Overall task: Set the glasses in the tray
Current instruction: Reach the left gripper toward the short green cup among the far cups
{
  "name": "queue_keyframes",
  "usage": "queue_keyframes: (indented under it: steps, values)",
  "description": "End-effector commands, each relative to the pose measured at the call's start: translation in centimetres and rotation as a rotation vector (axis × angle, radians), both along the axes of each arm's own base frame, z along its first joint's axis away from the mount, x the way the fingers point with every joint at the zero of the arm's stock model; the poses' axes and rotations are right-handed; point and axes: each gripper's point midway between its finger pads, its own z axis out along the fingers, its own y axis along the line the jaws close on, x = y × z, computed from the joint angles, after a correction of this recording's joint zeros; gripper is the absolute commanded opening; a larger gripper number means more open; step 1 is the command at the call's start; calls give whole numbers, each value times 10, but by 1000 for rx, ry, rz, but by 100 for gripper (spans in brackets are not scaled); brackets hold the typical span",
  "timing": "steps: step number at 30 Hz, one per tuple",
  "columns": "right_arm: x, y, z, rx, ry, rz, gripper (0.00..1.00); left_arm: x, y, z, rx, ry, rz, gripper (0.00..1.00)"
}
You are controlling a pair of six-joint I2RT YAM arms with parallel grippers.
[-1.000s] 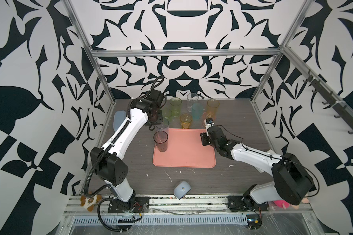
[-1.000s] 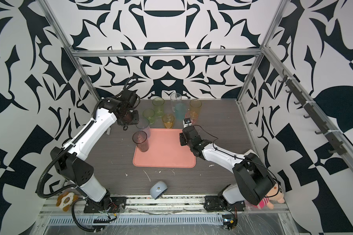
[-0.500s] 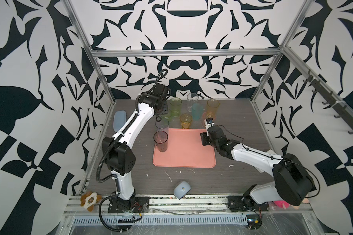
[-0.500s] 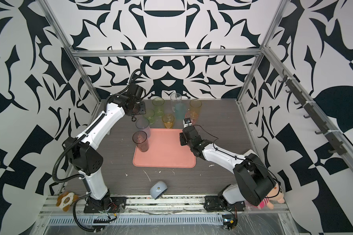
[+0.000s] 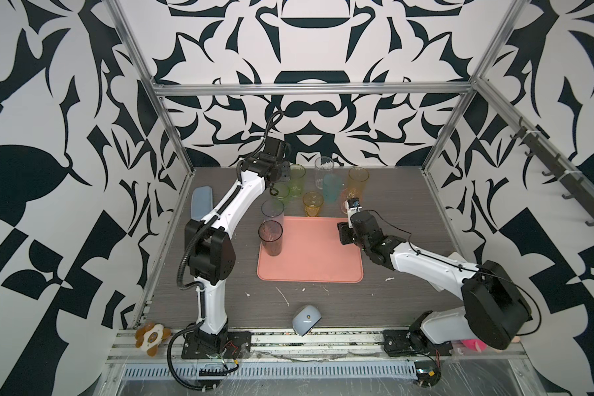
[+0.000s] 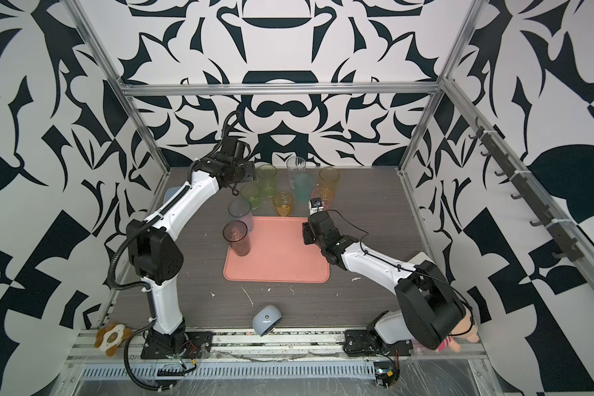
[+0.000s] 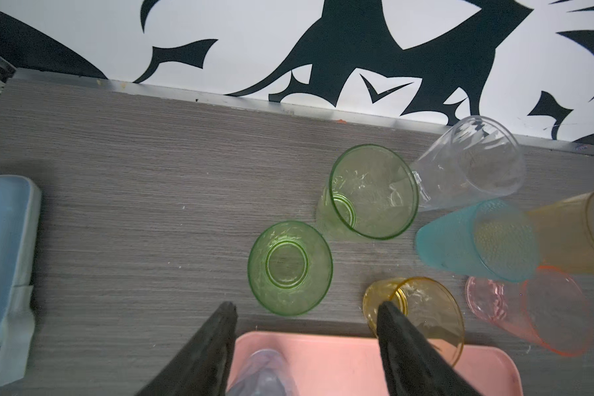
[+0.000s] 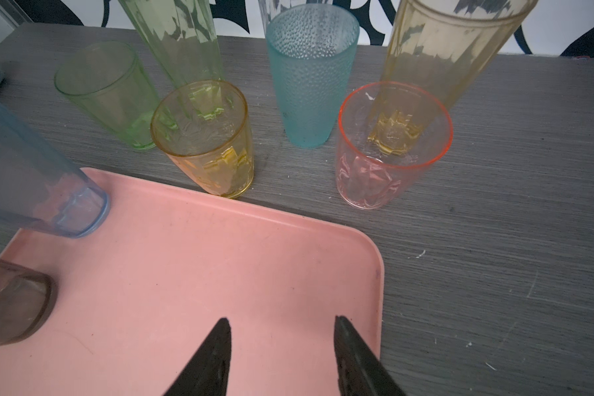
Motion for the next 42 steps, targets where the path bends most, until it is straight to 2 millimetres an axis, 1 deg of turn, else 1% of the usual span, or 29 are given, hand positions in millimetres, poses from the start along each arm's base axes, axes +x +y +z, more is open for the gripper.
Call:
queue_keyframes:
  steps: [1,5,9,17,21,24,28,42]
  values:
    - [7,-1,21,32,-65,-22,51,20,-8,8,-63,-46,1,70]
    - [7,-2,22,27,-68,-22,51,34,-13,3,-85,-55,-2,71]
    - [7,-2,22,22,-70,-21,51,47,-17,-7,-100,-52,-1,71]
    - [7,-3,19,16,-66,-22,51,67,-24,-24,-125,-43,11,71]
    - [9,-1,17,12,-58,-20,51,75,-27,-36,-143,-26,21,68]
    - [9,-1,16,11,-55,-21,51,78,-30,-48,-140,1,19,67]
    - [10,-1,15,5,-56,-23,51,82,-34,-56,-148,10,20,65]
    - [12,1,11,-2,-43,-15,51,90,-37,-70,-182,21,56,62]
